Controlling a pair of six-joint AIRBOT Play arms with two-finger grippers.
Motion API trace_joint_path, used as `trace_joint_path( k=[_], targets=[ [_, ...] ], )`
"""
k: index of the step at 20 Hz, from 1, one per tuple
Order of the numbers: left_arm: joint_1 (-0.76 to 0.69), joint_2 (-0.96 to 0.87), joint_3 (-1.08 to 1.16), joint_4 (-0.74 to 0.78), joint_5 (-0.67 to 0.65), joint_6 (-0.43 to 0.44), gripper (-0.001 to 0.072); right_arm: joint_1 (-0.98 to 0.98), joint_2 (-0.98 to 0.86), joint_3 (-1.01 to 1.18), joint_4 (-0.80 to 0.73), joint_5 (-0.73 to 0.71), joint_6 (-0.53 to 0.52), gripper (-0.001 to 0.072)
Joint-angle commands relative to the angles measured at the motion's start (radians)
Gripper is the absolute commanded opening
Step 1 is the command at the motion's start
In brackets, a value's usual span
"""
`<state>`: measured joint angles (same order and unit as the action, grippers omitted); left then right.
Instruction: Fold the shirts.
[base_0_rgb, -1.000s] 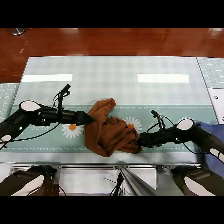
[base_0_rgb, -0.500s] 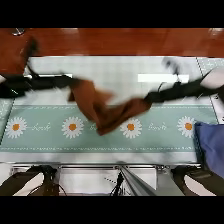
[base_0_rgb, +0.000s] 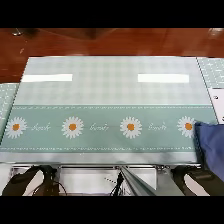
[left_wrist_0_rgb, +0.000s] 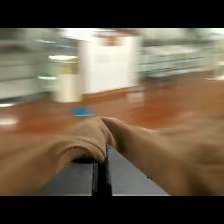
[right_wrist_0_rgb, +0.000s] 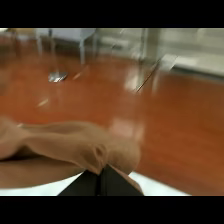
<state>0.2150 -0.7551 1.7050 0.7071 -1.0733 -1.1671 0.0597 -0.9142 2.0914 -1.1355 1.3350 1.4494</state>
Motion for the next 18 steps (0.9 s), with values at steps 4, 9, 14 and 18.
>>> trace_joint_path(
  k=[4, 9, 14, 18],
  targets=[
    [0.015, 0.227, -0.006, 0.534, -0.386, -0.262, 0.0025, -0.003, 0.277, -0.221, -0.296, 0.147, 0.121, 0.0028],
    [0.014, 0.301, -0.402, 0.239, -0.442, -0.307, 0.0025, -0.003, 0.344, -0.476, -0.311, 0.152, 0.167, 0.0028],
    [-0.005, 0.309, -0.902, 0.099, -0.318, -0.232, 0.0025, -0.003, 0.326, -0.768, -0.365, 0.002, 0.174, 0.0028],
    [-0.093, 0.283, -1.245, -0.026, 0.039, -0.166, 0.0025, -0.003, 0.148, -0.908, -0.394, -0.163, 0.194, 0.0029]
  ],
)
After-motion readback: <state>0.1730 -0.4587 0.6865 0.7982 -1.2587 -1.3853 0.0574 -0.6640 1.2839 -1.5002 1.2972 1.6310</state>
